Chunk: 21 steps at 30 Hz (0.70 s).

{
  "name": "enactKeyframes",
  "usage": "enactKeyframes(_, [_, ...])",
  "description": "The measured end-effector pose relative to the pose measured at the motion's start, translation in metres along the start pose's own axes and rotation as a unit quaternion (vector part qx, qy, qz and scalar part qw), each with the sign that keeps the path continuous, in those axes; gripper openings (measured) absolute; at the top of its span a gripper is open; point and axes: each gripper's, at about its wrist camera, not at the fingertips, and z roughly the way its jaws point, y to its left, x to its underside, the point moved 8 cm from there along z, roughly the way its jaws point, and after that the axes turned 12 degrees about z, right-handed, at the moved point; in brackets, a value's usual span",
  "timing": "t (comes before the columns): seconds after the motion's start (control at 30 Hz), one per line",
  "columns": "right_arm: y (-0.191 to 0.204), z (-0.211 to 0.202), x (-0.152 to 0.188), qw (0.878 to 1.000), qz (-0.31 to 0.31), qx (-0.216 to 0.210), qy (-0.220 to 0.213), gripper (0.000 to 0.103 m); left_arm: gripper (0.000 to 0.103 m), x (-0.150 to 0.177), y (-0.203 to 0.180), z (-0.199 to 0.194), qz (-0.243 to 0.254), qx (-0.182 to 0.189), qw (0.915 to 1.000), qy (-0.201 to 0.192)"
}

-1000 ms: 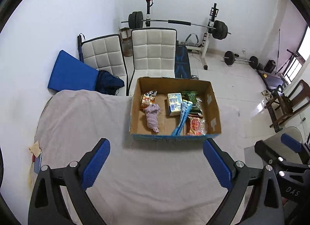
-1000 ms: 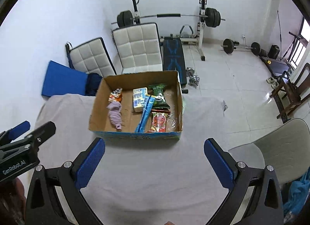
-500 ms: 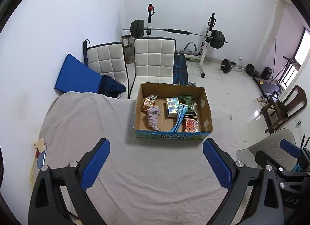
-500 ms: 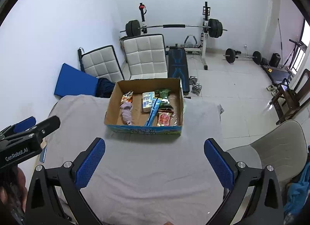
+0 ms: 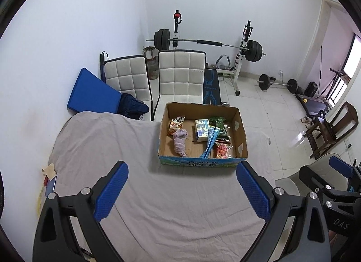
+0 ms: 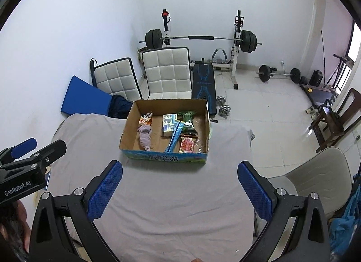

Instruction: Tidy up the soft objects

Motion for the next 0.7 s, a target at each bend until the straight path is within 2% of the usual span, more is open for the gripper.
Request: enactKeyframes(0.7, [-0.007, 0.004, -0.023, 1.0, 0.001, 0.011, -0.017, 0.103, 0.098, -0.011, 0.0, 0.001, -0.006, -0.006, 0.9999, -0.011])
